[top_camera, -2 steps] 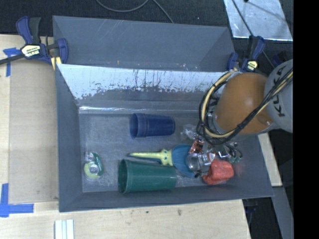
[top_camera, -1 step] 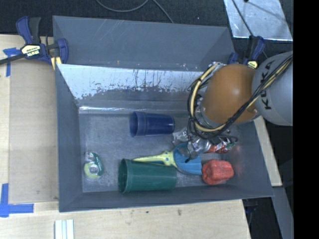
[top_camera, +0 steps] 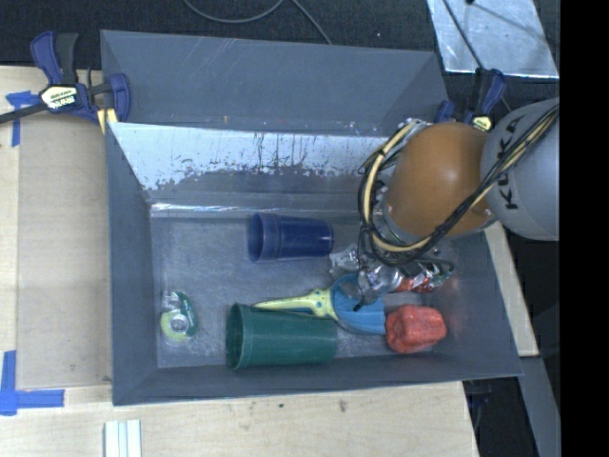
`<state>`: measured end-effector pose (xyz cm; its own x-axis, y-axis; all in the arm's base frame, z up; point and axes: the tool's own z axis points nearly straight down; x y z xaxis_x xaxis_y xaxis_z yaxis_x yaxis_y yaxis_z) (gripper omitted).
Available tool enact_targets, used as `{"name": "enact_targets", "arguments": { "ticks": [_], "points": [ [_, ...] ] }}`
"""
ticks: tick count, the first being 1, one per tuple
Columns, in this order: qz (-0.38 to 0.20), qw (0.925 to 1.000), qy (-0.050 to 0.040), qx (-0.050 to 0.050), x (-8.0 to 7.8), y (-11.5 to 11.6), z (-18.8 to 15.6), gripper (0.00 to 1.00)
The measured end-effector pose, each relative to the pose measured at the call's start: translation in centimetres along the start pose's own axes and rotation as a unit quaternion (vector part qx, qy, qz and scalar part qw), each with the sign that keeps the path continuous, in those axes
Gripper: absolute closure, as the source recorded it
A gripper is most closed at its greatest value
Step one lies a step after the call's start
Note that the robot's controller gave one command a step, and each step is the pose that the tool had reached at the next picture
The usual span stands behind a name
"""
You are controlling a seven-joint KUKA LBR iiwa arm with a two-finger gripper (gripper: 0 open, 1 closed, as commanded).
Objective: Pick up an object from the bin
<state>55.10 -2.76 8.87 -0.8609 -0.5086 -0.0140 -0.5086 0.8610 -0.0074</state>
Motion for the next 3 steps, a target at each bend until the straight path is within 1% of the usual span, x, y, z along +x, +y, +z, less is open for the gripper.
{"name": "enact_targets", "arguments": {
  "ticks": [1, 2, 3],
  "points": [
    [-0.012, 0.9999, 0.0024, -0.002, -0.4, 0.3, -3.7, 1.0],
    [-0.01, 1.0, 0.0003, -0.001, -1.2, 0.3, -9.1, 1.0],
    [-0.007, 1.0, 0.0011, -0.001, -1.1, 0.9, -15.0, 1.0]
  ]
}}
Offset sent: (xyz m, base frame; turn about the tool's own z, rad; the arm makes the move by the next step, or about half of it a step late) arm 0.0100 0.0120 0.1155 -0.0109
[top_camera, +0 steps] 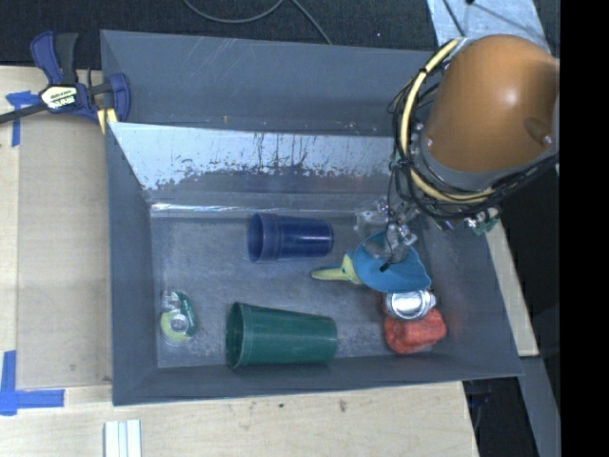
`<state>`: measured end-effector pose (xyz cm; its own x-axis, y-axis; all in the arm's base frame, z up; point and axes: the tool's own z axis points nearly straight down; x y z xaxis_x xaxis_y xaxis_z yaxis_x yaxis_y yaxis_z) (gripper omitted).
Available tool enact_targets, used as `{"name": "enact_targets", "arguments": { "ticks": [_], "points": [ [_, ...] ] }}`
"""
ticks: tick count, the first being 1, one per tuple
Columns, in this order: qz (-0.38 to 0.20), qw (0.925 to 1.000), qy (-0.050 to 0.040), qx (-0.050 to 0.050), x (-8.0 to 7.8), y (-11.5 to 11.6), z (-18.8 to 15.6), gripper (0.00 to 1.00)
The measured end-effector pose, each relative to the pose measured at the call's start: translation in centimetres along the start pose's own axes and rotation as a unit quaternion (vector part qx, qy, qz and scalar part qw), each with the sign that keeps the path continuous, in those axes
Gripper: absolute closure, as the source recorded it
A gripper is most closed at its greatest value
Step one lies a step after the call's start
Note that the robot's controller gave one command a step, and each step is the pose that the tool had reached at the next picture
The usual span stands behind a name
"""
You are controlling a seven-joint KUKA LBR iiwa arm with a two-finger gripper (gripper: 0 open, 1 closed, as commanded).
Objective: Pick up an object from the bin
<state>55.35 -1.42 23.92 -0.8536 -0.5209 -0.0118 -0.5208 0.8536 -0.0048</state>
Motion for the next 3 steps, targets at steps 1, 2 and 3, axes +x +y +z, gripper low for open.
{"name": "enact_targets", "arguments": {
  "ticks": [1, 2, 3],
  "points": [
    [-0.001, 1.0, -0.001, 0.001, -0.9, 0.5, -6.1, 1.0],
    [-0.064, 0.9979, -0.0092, 0.007, 0.4, -1.4, -5.6, 1.0],
    [-0.162, 0.9869, -0.0009, 0.004, -2.8, -2.2, -1.4, 1.0]
  ]
}}
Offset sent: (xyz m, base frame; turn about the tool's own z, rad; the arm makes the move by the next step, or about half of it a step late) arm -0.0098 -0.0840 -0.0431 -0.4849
